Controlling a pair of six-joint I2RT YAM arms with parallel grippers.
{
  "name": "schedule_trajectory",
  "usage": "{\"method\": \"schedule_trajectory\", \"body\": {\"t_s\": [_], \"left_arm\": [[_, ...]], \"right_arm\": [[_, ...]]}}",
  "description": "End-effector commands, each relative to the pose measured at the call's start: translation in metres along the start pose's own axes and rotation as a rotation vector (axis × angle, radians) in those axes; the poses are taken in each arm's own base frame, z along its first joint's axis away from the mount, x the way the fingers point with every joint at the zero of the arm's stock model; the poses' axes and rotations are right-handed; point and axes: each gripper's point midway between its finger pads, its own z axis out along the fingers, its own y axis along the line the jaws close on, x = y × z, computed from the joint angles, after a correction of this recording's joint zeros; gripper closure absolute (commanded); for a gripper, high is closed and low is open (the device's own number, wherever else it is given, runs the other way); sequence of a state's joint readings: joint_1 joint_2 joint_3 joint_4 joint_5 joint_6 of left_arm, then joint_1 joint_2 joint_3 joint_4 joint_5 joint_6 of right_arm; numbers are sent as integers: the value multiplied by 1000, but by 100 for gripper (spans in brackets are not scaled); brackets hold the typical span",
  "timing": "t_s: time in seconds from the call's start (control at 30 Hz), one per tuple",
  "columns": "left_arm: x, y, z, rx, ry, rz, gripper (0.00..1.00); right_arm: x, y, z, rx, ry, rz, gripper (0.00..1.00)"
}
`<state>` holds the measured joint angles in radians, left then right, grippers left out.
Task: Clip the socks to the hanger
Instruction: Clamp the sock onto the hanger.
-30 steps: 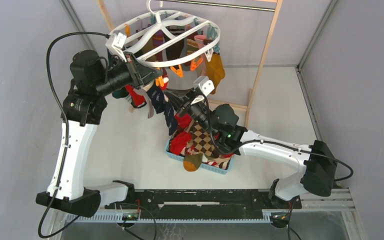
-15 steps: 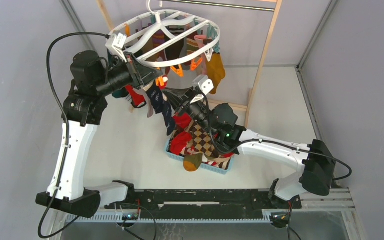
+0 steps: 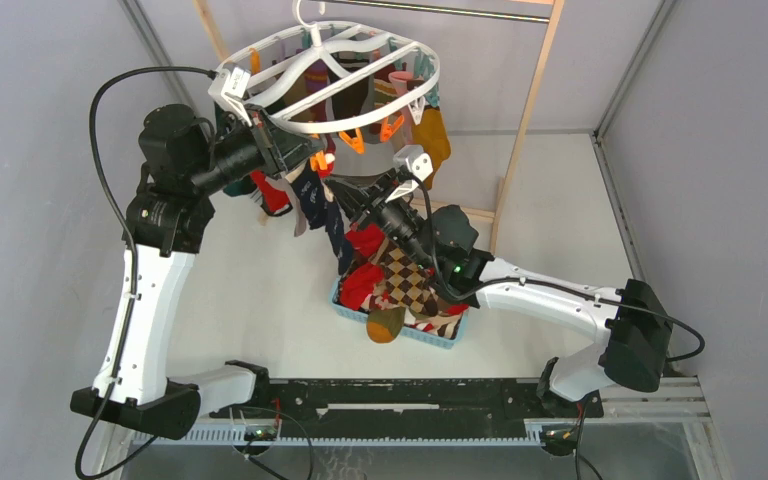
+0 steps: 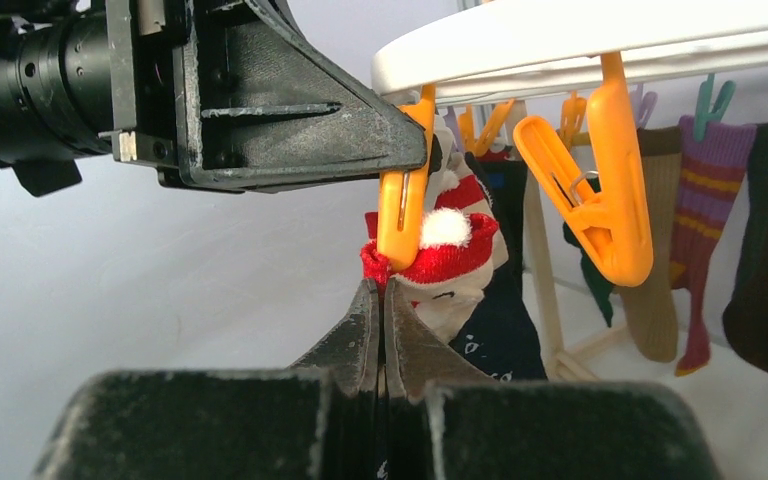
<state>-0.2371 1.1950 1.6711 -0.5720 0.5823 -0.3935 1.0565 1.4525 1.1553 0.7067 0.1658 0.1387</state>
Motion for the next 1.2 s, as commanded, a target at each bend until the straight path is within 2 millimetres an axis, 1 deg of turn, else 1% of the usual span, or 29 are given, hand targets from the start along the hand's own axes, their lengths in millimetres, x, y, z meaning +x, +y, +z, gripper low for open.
{"method": "schedule_trajectory", "body": {"t_s": [0.0,0.17,0.33,0.43,0.67,0.83,0.9,0.93,1.1,1.17], "left_arm": [[-2,9,-2,-45,-32,6,100],[1,12,-1,-50,-27,2,100],[0,12,-1,-51,-31,3,100],[0,12,-1,-52,-34,7,100],[2,13,-2,-56,-31,13,100],[0,12,-3,-58,-39,24,100],[-2,12,-5,-62,-44,29,97],[-1,12,-5,-62,-42,29,94],[0,12,-5,-60,-38,28,75],[0,12,-5,-63,-40,31,73]], "right_arm": [[-51,14,7,-34,-135,127,100],[-52,17,10,-34,-153,176,100],[-56,17,15,-28,-160,175,100],[-59,13,17,-2,-159,155,100],[-68,3,13,51,-191,75,100],[-70,-4,12,81,-188,23,100],[-71,-7,9,90,-189,10,100],[-72,-8,8,93,-190,6,100],[-74,-11,7,89,-190,-10,100],[-73,-9,8,74,-185,-4,100]]}}
